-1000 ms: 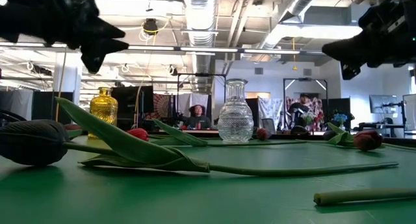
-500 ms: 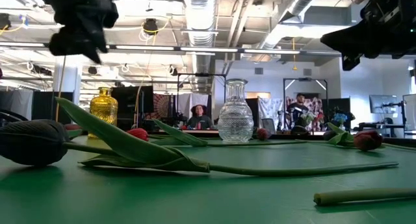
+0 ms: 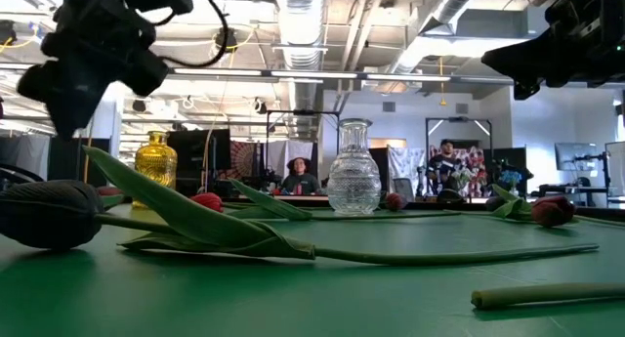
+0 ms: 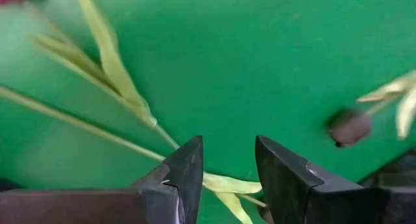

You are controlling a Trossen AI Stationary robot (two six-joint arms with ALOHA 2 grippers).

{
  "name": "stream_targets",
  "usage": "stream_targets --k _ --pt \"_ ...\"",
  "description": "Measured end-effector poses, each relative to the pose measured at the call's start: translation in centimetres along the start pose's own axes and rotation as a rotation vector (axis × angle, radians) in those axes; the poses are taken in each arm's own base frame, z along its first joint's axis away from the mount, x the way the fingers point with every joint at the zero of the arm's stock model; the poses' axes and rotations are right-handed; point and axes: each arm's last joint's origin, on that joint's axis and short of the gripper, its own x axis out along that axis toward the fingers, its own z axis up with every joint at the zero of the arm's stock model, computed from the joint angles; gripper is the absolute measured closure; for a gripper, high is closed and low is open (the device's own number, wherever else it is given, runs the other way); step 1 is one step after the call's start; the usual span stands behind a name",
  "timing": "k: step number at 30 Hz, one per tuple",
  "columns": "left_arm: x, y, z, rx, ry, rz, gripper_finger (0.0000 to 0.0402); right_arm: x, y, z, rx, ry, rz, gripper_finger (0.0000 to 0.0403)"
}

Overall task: Sort flowers into vase by color
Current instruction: Put the left dark red flower into the yellow vase

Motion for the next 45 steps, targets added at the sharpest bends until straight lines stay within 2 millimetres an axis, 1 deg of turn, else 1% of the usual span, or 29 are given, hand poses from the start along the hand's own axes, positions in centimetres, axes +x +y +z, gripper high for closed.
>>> stream_targets --k 4,7,10,16,20,28,32,35,39,42,45 --pt "1.0 -0.2 -0.7 -0.045 0.045 0.083 0.0273 0.0 0.0 0.0 -0.024 -0.001 0.000 0.0353" --pt "1.6 -0.4 -0.9 -0.045 0.023 0.124 0.0266 0.0 0.0 0.0 -0.025 -0.001 0.000 0.0353" --pt "2.2 -0.5 -0.8 -0.051 -0.008 0.171 0.0249 0.0 0.0 0.0 -0.027 0.000 0.000 0.0353" --pt "3.8 -0.3 -0.7 -0.071 0.040 0.303 0.0208 0.0 0.0 0.0 -0.028 0.006 0.000 0.0353" --pt "4.9 -0.4 -0.3 -0.044 0.067 0.355 0.0198 0.0 0.0 -0.1 -0.026 0.017 0.000 0.0353" --pt "7.1 -0.5 0.3 0.002 0.124 0.435 0.0198 0.0 0.0 -0.1 -0.025 0.017 0.000 0.0353" --pt "8.2 -0.7 0.6 0.031 0.134 0.440 0.0198 0.0 0.0 -0.2 -0.025 0.019 0.000 0.0353" --pt "8.7 -0.8 0.7 0.043 0.151 0.438 0.0198 0.0 0.0 -0.2 -0.026 0.022 0.000 0.0353" --pt "8.7 -0.8 0.7 0.066 0.158 0.427 0.0200 0.0 0.0 -0.2 -0.026 0.022 0.000 0.0353" --pt "8.6 -0.8 0.7 0.082 0.159 0.423 0.0220 0.0 0.0 -0.2 -0.026 0.023 0.001 0.0353" --pt "8.6 -0.9 0.7 0.101 0.164 0.420 0.0254 0.0 0.0 -0.2 -0.026 0.023 0.001 0.0353"
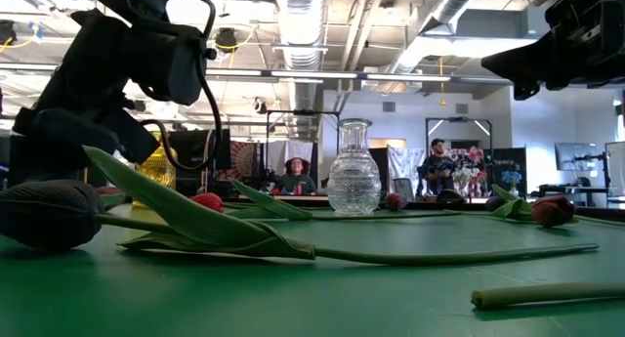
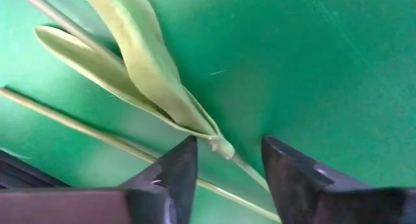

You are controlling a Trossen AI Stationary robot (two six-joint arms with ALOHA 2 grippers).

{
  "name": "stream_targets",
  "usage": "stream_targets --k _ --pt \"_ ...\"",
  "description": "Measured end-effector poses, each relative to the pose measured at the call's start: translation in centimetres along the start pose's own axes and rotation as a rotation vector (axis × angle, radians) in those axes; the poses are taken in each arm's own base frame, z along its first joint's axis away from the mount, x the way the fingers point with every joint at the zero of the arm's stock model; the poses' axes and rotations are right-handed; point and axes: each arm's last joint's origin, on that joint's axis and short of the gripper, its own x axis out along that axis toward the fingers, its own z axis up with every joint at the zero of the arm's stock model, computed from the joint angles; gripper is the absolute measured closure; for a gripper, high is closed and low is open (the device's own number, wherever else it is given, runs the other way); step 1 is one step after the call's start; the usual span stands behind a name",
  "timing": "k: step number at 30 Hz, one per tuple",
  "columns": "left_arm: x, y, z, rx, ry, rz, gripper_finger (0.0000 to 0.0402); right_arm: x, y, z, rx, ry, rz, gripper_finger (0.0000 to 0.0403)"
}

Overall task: Sort flowers into vase by color
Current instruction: Put the left dark red flower into the yellow vase

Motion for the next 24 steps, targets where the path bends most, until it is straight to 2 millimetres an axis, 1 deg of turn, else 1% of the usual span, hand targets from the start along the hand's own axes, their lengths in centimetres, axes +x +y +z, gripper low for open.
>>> stream_targets --k 9,12,14,16,19,24 --pt "0.0 0.0 0.1 0.041 -0.012 -0.002 0.0389 0.0 0.0 0.0 0.000 0.000 0.000 0.0353" --pt "-0.2 -0.2 0.2 0.062 -0.046 -0.032 0.0394 0.0 0.0 0.0 0.000 0.000 0.001 0.0353" --pt "-0.8 -0.3 0.2 0.072 -0.096 -0.061 0.0395 0.0 0.0 0.0 0.000 0.000 0.001 0.0353" --pt "-1.9 -0.4 0.3 0.078 -0.167 -0.107 0.0399 0.0 0.0 0.0 0.000 0.000 0.001 0.0353" --pt "-4.2 -0.3 0.3 0.072 -0.315 -0.200 0.0400 0.0 0.0 0.0 0.000 0.000 0.001 0.0353" --pt "-9.0 1.1 -0.6 0.022 -0.657 -0.339 0.0401 0.0 0.0 0.0 0.000 -0.001 0.001 0.0353"
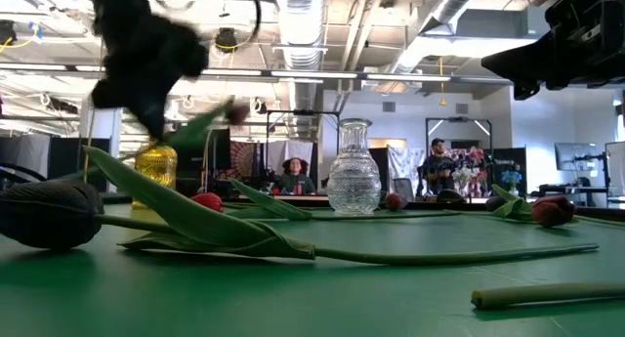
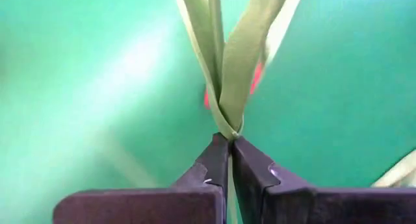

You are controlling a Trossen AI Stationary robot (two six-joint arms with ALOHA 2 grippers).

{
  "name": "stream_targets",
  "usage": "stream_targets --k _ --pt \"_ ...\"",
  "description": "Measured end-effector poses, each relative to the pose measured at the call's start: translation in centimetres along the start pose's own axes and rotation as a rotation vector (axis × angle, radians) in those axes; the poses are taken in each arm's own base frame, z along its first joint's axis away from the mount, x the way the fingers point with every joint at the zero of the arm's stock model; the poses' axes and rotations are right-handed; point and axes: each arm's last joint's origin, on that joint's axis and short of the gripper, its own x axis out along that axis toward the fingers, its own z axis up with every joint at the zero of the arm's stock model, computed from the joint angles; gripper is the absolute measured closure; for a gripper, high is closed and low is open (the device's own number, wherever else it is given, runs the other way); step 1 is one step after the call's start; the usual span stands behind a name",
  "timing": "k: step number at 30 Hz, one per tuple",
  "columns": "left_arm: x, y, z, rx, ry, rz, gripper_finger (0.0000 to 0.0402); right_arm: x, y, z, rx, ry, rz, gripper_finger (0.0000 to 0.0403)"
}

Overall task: Sort flowers into vase by color
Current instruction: Put the left dark red flower into the yellow vase

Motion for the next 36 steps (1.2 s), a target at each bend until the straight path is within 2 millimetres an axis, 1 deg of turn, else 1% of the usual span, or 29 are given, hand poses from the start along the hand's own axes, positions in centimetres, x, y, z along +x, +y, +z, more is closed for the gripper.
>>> stream_targets --k 4,8,11,14,20,28,32,36 --pt "-3.9 0.4 1.2 0.001 -0.319 -0.095 0.0401 0.0 0.0 0.0 0.000 0.000 0.000 0.0353" --pt "-7.3 0.9 2.0 0.065 -0.601 -0.116 0.0401 0.0 0.0 0.0 0.000 0.000 0.000 0.0353" --pt "-9.1 1.3 2.4 0.116 -0.760 -0.078 0.0401 0.0 0.0 0.0 0.000 -0.001 0.000 0.0353" --pt "-10.4 1.6 2.8 0.149 -0.875 -0.022 0.0401 0.0 0.0 0.0 0.000 -0.001 0.000 0.0353" --pt "-11.9 2.6 3.9 0.178 -0.992 0.040 0.0401 0.0 0.0 0.1 0.001 -0.011 0.000 0.0353" --pt "-13.0 4.6 5.0 0.216 -1.030 0.081 0.0401 0.0 0.0 0.1 0.000 -0.012 0.000 0.0353" --pt "-13.9 5.6 5.0 0.226 -1.058 0.085 0.0401 0.0 0.0 0.2 0.000 -0.020 -0.001 0.0353" --pt "-15.0 6.7 4.4 0.207 -1.089 0.096 0.0401 0.0 0.0 0.3 0.001 -0.034 -0.002 0.0353"
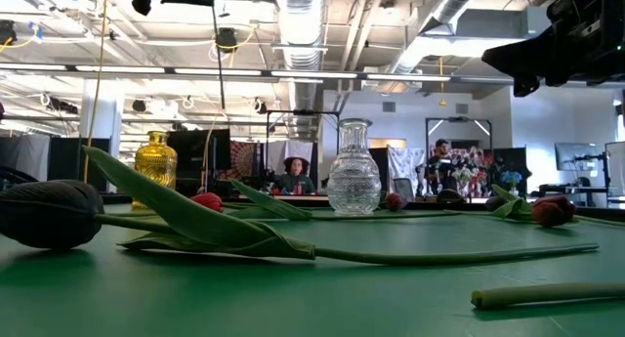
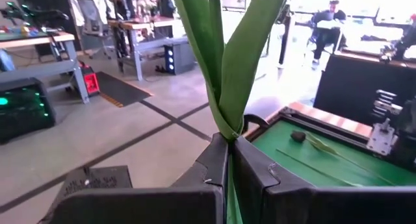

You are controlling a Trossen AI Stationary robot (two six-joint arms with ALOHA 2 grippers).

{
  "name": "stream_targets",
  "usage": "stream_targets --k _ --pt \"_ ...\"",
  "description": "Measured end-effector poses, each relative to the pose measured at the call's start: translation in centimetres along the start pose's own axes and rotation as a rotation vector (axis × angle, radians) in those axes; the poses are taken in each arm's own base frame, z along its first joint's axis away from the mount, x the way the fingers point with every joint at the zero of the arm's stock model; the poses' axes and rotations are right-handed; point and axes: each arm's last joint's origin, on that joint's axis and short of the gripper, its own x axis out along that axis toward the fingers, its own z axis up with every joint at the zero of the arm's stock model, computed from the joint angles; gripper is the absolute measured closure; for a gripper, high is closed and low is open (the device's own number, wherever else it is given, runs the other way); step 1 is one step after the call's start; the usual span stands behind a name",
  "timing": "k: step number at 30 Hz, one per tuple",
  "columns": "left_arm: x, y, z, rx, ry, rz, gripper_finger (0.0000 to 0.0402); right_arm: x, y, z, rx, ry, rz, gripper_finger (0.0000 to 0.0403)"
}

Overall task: Sort flowers into vase by color
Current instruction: Put the left dark red flower into the yellow vase

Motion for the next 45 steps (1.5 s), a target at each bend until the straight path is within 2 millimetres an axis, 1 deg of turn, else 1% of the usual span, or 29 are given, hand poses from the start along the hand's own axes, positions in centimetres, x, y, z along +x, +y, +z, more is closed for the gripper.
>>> stream_targets --k 4,8,11,16,21,25,33,38,45 --pt "-1.2 1.0 0.1 -0.016 0.002 0.009 0.0401 0.0 0.0 0.0 0.000 -0.003 0.000 0.0353" --pt "-2.1 1.6 -0.4 -0.031 0.044 0.015 0.0401 0.0 0.0 0.1 -0.001 -0.004 0.000 0.0353" --pt "-2.2 1.8 -0.8 -0.023 0.085 0.032 0.0401 0.0 0.0 0.1 -0.003 -0.004 0.000 0.0353" --pt "-2.1 2.0 -1.1 0.034 0.098 0.135 0.0401 0.0 0.0 0.1 -0.003 -0.004 0.000 0.0353" --pt "-2.2 2.1 -1.1 0.053 0.096 0.143 0.0401 0.0 0.0 0.1 0.000 -0.005 0.000 0.0353" --pt "-3.0 2.6 -1.0 0.042 0.082 0.142 0.0402 0.0 0.0 0.1 0.000 -0.005 0.000 0.0353" --pt "-4.6 3.9 -1.5 0.010 0.104 0.176 0.0401 0.0 0.0 0.1 -0.002 -0.005 -0.001 0.0353" --pt "-4.8 4.0 -1.8 0.005 0.130 0.182 0.0401 0.0 0.0 0.1 -0.002 -0.004 -0.001 0.0353" --pt "-4.4 3.8 -1.9 0.022 0.147 0.200 0.0401 0.0 0.0 0.1 -0.002 -0.006 -0.001 0.0353"
